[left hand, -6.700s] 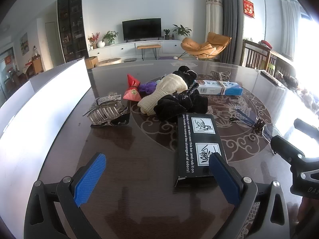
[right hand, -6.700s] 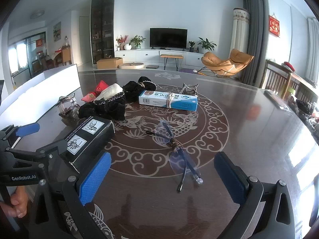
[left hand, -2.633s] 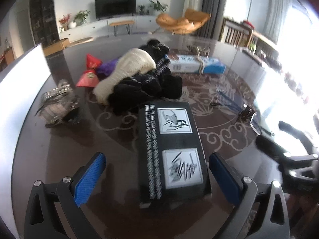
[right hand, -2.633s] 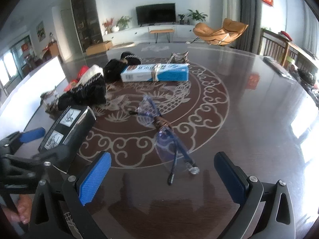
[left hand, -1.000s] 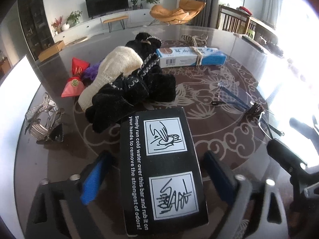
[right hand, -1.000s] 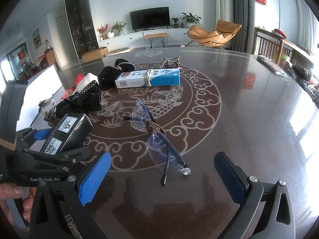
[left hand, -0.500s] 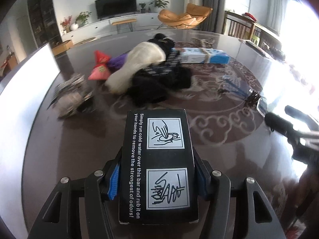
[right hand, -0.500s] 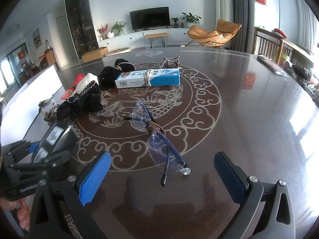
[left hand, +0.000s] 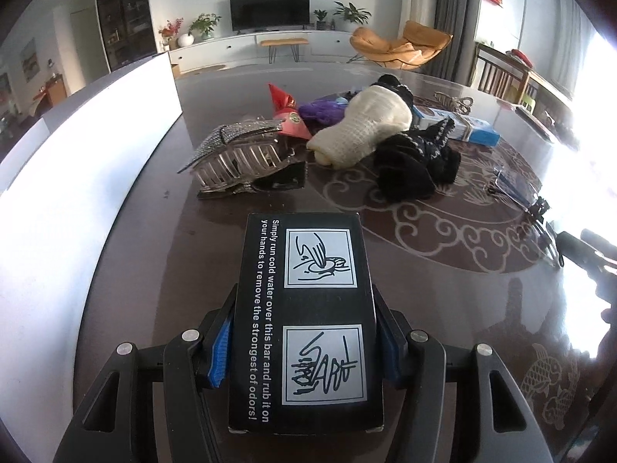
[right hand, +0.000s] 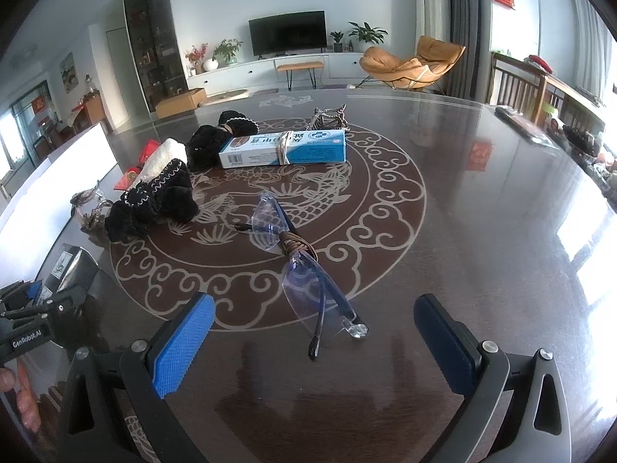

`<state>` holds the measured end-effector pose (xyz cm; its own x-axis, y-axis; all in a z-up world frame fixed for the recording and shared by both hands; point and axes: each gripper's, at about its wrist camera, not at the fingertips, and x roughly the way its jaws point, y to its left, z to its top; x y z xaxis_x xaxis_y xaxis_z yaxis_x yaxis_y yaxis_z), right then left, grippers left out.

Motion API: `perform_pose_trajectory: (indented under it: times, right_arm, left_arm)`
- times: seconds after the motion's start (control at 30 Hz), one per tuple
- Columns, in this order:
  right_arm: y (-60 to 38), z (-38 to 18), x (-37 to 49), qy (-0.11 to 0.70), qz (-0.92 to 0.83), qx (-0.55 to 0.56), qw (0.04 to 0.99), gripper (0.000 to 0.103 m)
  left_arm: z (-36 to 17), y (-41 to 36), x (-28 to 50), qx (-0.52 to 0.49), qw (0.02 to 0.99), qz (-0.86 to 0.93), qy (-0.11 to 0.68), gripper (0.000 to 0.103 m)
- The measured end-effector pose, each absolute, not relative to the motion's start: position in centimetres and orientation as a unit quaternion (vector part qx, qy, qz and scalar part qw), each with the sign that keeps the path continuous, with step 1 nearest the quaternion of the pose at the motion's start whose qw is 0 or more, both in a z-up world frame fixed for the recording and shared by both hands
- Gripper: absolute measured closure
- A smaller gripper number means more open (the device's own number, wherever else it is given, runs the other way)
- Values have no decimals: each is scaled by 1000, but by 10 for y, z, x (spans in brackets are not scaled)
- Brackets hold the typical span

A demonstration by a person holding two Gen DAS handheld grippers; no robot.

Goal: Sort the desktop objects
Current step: 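Lift the box with the left gripper while the right gripper grasps the clear glasses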

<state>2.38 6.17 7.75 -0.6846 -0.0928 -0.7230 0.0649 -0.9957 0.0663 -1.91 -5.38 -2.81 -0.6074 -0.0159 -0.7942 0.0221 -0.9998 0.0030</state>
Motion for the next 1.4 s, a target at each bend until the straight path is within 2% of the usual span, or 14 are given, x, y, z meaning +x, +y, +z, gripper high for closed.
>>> perform_pose_trajectory:
  times: [0.1, 0.2, 0.33, 0.5, 0.67, 1.3, 1.33, 1.4]
  right_arm:
    - [66, 81, 28, -30, -922, 383, 52, 0]
    - [90, 88, 41, -99, -932, 338, 87, 0]
    - [111, 77, 16, -133, -907, 389, 91, 0]
    - [76, 79, -27, -6, -876, 451, 169, 0]
    - [49, 58, -47, 103, -855, 478, 174, 0]
    - [47, 55, -44, 89, -874, 449, 163, 0]
    - [47, 55, -44, 89, -874, 449, 163, 0]
    - [47, 55, -44, 89, -874, 449, 163, 0]
  left_arm:
    - [-29, -52, -20, 442, 13, -897, -1, 44]
    - [-29, -53, -20, 440, 12, -898, 0, 44]
    - [-29, -54, -20, 439, 13, -898, 2, 44]
    - [-29, -54, -19, 439, 12, -898, 2, 44]
    - [-29, -54, -17, 439, 11, -899, 3, 44]
    - [-30, -53, -15, 438, 11, -899, 2, 43]
    - [-30, -53, -15, 438, 9, -899, 3, 41]
    - [-32, -50, -16, 442, 1, -897, -1, 28]
